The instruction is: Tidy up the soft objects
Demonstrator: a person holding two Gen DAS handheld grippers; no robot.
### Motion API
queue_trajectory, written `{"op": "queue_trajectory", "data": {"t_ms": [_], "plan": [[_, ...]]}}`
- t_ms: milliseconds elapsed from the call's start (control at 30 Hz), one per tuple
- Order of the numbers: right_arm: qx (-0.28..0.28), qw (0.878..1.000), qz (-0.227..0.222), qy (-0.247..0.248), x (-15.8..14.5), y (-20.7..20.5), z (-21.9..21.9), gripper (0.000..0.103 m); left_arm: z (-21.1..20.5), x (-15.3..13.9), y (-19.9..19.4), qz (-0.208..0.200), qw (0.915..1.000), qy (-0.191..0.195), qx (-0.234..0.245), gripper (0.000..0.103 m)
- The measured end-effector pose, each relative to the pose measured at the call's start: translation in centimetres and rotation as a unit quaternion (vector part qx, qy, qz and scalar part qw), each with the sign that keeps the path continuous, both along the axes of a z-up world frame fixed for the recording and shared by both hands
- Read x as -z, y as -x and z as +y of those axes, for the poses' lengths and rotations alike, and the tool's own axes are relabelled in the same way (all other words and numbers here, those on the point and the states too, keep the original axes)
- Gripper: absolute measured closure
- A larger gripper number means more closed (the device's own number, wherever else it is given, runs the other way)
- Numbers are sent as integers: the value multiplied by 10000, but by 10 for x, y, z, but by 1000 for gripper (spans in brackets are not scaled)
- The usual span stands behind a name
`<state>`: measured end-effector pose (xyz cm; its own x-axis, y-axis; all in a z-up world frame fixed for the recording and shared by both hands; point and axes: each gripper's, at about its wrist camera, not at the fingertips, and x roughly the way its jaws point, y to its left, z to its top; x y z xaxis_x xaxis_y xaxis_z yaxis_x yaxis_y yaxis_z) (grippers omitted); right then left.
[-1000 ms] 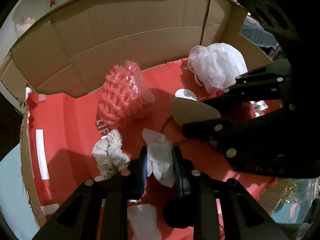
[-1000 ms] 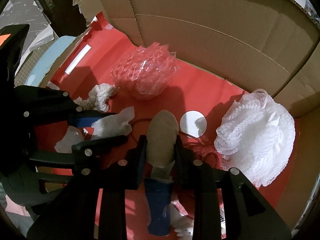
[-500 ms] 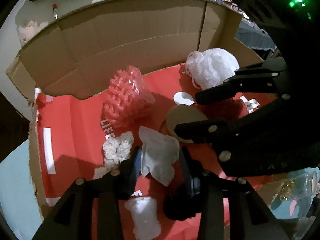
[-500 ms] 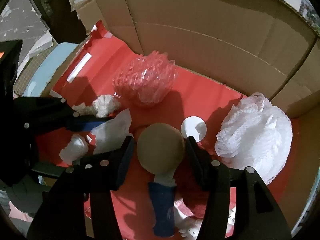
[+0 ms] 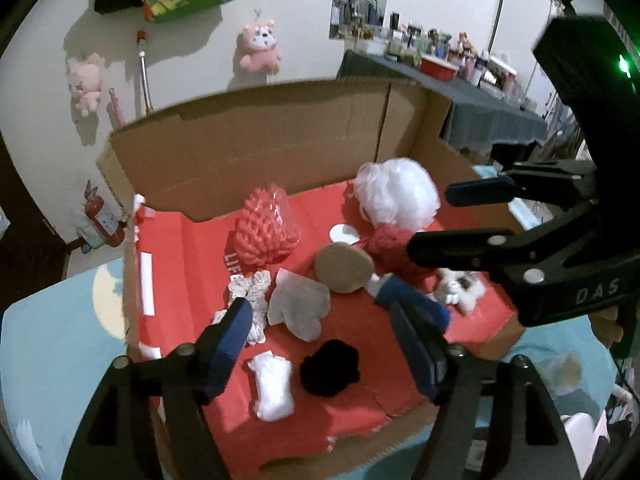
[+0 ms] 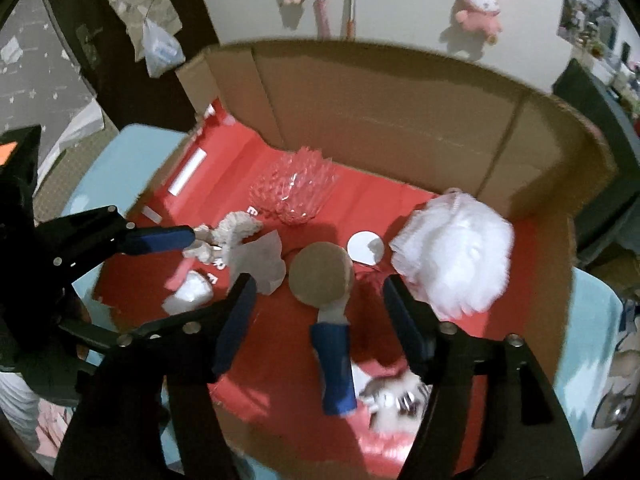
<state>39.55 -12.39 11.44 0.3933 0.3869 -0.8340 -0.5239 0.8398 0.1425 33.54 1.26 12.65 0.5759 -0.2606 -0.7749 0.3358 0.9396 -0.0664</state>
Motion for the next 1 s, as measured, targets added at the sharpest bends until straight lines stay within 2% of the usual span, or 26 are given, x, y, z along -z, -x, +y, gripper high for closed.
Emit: {"op": "queue_trajectory", "data": {"t_ms": [133,233,400,667,867,1000], "plan": [[217,9994,-251,-13,-18,21,-18,28,0,-13,19,-197,9996,107,-149,11],[463,9983,-344,-16,-23,37,-27,26,4,-18,31,-282,9989,230,-289,5],[814,9951,-568,21,-23,61,-46,25,9,-19,45,-306,9978,298,-509,3],[1126,9930,-364,-56,-1,75,-63,25,9,4,47,11,9963,235,-828,3],[1214,9923,-215,62,20,77,-65,25,7,21,46,242,9950,145,-954,3],[1234,9917,-271,218,28,80,-63,25,7,28,45,325,9942,73,-1021,3]]}}
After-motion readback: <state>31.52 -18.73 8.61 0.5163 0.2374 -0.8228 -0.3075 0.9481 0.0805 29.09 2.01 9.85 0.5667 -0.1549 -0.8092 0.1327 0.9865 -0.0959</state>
